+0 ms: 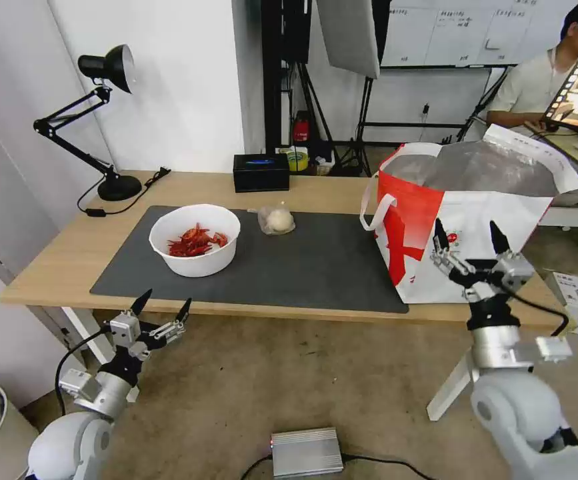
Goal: Pick up the trash from the table and place it into the takeout bag.
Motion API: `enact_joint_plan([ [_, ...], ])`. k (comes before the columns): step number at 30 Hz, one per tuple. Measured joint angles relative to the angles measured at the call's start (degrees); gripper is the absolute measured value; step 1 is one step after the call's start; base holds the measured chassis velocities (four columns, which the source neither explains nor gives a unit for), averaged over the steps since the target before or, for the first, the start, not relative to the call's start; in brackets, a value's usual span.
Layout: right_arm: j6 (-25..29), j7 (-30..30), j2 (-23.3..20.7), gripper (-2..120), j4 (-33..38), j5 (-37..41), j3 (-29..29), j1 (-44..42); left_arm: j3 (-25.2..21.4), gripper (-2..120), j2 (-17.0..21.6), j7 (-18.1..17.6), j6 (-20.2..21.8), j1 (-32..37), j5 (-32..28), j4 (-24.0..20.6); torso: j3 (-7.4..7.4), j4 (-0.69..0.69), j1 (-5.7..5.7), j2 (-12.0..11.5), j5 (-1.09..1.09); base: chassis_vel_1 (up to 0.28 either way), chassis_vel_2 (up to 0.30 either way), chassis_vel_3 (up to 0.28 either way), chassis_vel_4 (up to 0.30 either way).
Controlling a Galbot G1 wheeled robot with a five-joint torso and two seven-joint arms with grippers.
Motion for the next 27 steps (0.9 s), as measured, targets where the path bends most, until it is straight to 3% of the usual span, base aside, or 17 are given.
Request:
enact_joint_plan([
  [11, 0.9, 0.6, 7.2, 100, -2.9, -6.0, -3.6, -3.7, -0.3, 100, -0.6, 0.2, -0.8, 0.4, -0.2, 0.6, 0.0, 0.0, 0.0, 0.0, 0.0, 0.0, 0.0, 0.0, 0.0],
  [27, -2.4, 0.0, 10.3, 100, -2.8, -10.4, -5.2, -7.1, 0.1, 100, -1.3, 0.3, -0.8, 0.4, 0.2, 0.6, 0.0, 0.0, 0.0, 0.0, 0.01, 0.0, 0.0, 0.0, 0.0],
])
